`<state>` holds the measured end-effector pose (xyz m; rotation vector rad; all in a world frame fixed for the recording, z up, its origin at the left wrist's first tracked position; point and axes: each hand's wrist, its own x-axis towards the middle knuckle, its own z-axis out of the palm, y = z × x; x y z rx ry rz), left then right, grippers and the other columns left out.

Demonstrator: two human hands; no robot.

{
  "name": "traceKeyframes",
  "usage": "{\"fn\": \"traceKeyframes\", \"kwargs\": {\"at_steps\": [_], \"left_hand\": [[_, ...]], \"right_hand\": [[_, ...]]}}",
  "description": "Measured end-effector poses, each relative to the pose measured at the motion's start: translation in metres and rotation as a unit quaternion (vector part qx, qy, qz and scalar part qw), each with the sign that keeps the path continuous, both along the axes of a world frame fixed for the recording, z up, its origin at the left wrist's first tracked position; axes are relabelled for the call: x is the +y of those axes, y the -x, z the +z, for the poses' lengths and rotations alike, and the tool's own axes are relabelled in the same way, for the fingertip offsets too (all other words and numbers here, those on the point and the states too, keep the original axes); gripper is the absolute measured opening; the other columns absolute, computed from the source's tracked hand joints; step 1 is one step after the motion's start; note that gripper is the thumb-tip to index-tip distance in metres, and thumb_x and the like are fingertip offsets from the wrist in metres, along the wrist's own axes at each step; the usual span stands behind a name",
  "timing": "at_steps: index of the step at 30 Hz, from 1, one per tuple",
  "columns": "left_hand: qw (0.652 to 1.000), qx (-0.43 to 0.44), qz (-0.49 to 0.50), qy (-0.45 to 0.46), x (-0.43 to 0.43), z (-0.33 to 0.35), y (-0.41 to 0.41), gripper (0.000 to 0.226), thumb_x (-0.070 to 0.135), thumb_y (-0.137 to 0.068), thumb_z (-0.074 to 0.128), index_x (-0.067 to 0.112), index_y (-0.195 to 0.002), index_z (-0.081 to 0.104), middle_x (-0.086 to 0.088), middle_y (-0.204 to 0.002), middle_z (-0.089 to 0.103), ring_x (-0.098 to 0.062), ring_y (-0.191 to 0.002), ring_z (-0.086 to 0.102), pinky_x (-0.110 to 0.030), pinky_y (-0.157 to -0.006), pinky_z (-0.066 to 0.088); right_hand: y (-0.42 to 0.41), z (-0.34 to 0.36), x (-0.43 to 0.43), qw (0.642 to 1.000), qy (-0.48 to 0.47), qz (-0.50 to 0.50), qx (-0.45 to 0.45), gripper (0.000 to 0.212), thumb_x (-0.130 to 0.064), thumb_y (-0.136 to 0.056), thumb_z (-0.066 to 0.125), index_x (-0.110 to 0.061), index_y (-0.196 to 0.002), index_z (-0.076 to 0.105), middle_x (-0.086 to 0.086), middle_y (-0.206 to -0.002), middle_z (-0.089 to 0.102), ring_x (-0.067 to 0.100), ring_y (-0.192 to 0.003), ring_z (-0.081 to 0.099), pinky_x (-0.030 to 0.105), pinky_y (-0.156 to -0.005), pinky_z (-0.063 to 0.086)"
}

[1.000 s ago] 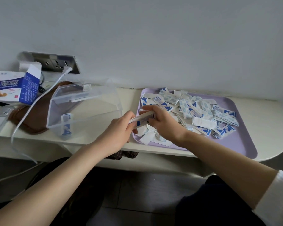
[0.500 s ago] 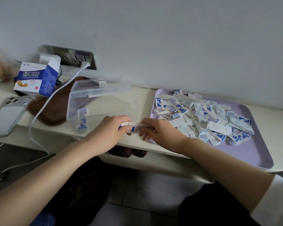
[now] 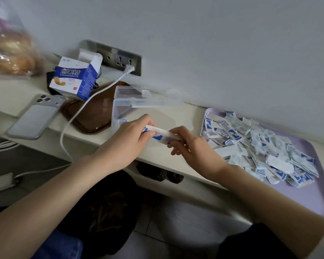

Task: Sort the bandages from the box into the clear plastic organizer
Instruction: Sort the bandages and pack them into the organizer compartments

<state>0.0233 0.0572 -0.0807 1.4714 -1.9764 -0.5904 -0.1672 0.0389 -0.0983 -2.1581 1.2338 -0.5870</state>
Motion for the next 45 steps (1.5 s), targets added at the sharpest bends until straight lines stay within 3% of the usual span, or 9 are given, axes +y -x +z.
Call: {"fn": "traceKeyframes", "kwargs": {"at_steps": [7,12,16,21,25,28,32,41,45], "left_hand": [[0.993,0.073,0.067,0.067,-0.021,0.025,-0.02,0.007,0.01,-0.096,0.047,0.014,-0.102,0.047,0.014,-0.074,0.045,-0.003,-0.066,0.05,-0.015,-0.062,0.04],[0.993,0.063,0.091,0.037,-0.033,0.014,-0.032,0.011,0.006,-0.095,0.046,0.01,-0.104,0.049,0.002,-0.089,0.048,-0.015,-0.073,0.047,-0.024,-0.065,0.034],[0.993,0.042,0.107,0.005,-0.036,0.006,-0.042,0.014,0.006,-0.094,0.048,0.008,-0.108,0.046,0.003,-0.092,0.044,-0.016,-0.084,0.047,-0.02,-0.064,0.029],[0.99,-0.068,0.115,-0.047,-0.029,-0.004,-0.058,0.03,0.016,-0.094,0.05,0.009,-0.123,0.042,-0.007,-0.126,0.042,-0.026,-0.114,0.042,-0.037,-0.093,0.037],[0.976,-0.152,0.121,-0.096,-0.022,-0.008,-0.063,0.035,0.028,-0.098,0.043,0.015,-0.13,0.04,-0.002,-0.135,0.039,-0.024,-0.12,0.036,-0.036,-0.093,0.033],[0.978,-0.121,0.123,-0.113,-0.018,-0.008,-0.063,0.039,0.03,-0.099,0.04,0.017,-0.135,0.036,0.0,-0.14,0.038,-0.023,-0.121,0.04,-0.038,-0.096,0.035],[0.98,-0.106,0.117,-0.118,-0.015,-0.008,-0.064,0.047,0.031,-0.099,0.039,0.019,-0.144,0.027,0.003,-0.148,0.032,-0.021,-0.127,0.038,-0.039,-0.101,0.034],[0.984,-0.083,0.105,-0.118,-0.017,-0.011,-0.065,0.05,0.03,-0.099,0.039,0.017,-0.145,0.024,0.0,-0.147,0.033,-0.02,-0.127,0.039,-0.038,-0.101,0.037],[0.984,-0.087,0.1,-0.12,-0.017,-0.01,-0.064,0.052,0.03,-0.099,0.038,0.017,-0.147,0.02,0.0,-0.149,0.03,-0.02,-0.129,0.038,-0.037,-0.101,0.037]], "right_hand": [[-0.051,0.028,-0.022,0.996,0.081,-0.014,-0.042,0.016,-0.022,-0.1,0.038,-0.011,-0.102,0.05,-0.003,-0.086,0.064,0.009,-0.071,0.064,0.029,-0.071,0.05],[-0.082,0.03,-0.037,0.99,0.127,-0.012,0.061,0.018,-0.023,-0.096,0.046,-0.01,-0.089,0.055,-0.001,-0.074,0.048,0.012,-0.06,0.042,0.029,-0.058,0.029],[-0.092,0.029,-0.051,0.98,0.135,-0.007,0.145,0.021,-0.023,-0.095,0.048,-0.007,-0.087,0.059,0.004,-0.079,0.052,0.022,-0.081,0.042,0.03,-0.067,0.029],[-0.094,0.033,-0.074,0.977,-0.033,-0.093,0.187,0.024,-0.024,-0.094,0.046,-0.009,-0.094,0.064,0.007,-0.083,0.058,0.023,-0.071,0.047,0.028,-0.053,0.034],[-0.101,0.026,-0.093,0.952,-0.188,-0.117,0.21,0.03,-0.022,-0.094,0.051,-0.002,-0.112,0.063,0.013,-0.103,0.066,0.023,-0.081,0.062,0.027,-0.069,0.053],[-0.105,0.018,-0.098,0.927,-0.288,-0.127,0.202,0.027,-0.02,-0.092,0.057,-0.004,-0.113,0.06,0.009,-0.095,0.062,0.012,-0.068,0.056,0.018,-0.059,0.047],[-0.116,0.006,-0.098,0.906,-0.29,-0.118,0.284,0.026,-0.021,-0.088,0.06,-0.007,-0.11,0.057,0.006,-0.091,0.056,0.015,-0.075,0.049,0.022,-0.067,0.04],[-0.146,-0.003,-0.097,0.914,-0.282,-0.113,0.269,0.037,-0.016,-0.09,0.06,-0.002,-0.123,0.051,0.012,-0.121,0.058,0.021,-0.098,0.054,0.029,-0.091,0.045],[-0.143,0.002,-0.096,0.917,-0.262,-0.124,0.275,0.023,-0.015,-0.092,0.056,-0.002,-0.11,0.053,0.011,-0.104,0.06,0.019,-0.076,0.058,0.021,-0.061,0.048]]}}
